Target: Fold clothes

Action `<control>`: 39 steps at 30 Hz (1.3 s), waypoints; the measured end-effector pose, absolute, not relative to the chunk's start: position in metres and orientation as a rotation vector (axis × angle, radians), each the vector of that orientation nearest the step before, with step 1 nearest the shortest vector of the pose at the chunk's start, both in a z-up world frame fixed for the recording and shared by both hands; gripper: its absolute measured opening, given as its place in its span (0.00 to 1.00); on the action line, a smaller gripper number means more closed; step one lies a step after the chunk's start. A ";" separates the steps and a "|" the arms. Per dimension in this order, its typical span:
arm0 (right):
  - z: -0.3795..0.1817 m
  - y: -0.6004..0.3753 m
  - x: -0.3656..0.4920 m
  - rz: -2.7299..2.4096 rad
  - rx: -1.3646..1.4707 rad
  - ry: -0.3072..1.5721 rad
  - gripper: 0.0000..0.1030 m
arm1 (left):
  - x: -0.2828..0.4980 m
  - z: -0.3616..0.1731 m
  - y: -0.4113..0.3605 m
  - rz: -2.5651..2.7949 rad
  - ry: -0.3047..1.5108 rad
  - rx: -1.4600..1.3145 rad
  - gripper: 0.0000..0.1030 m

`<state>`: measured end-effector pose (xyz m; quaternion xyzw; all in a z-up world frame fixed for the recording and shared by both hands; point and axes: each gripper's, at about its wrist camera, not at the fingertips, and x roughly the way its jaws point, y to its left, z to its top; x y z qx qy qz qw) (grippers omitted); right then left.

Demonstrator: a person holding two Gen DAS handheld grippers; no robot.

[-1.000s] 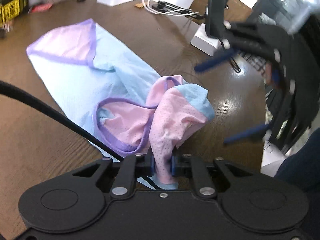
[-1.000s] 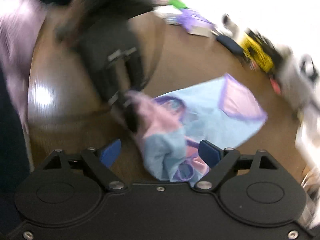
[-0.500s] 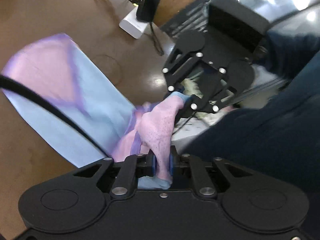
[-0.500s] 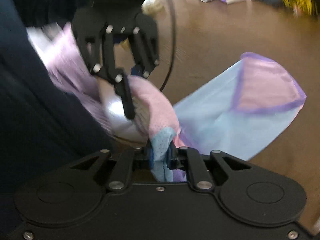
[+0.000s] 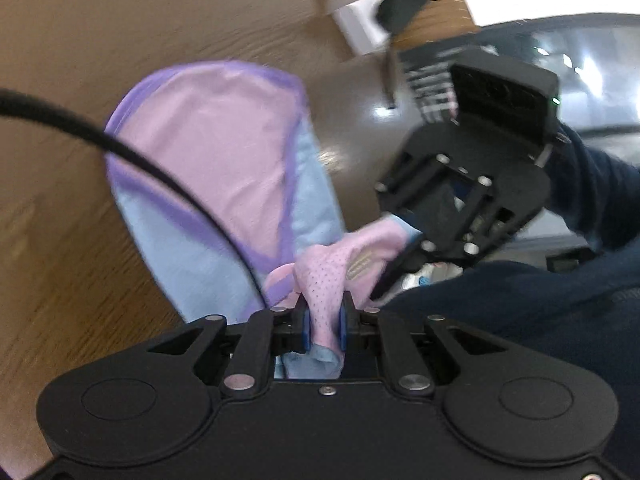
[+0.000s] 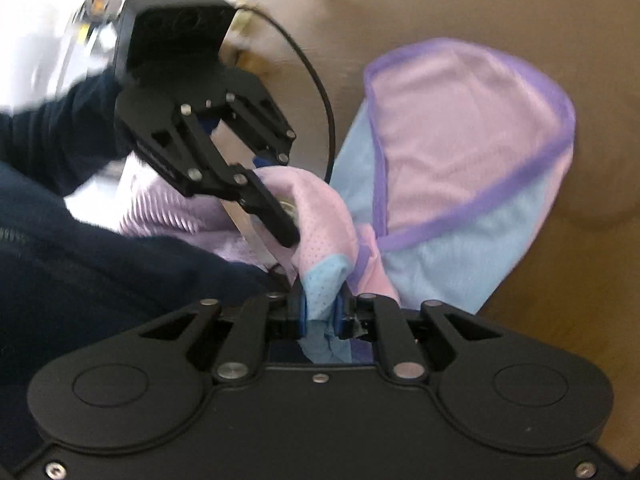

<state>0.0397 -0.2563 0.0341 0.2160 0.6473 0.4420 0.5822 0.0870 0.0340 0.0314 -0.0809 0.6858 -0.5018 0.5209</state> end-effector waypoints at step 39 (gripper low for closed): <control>0.103 -0.263 0.135 0.457 -0.156 1.021 0.39 | 0.179 0.084 0.041 -0.385 1.179 -0.055 0.26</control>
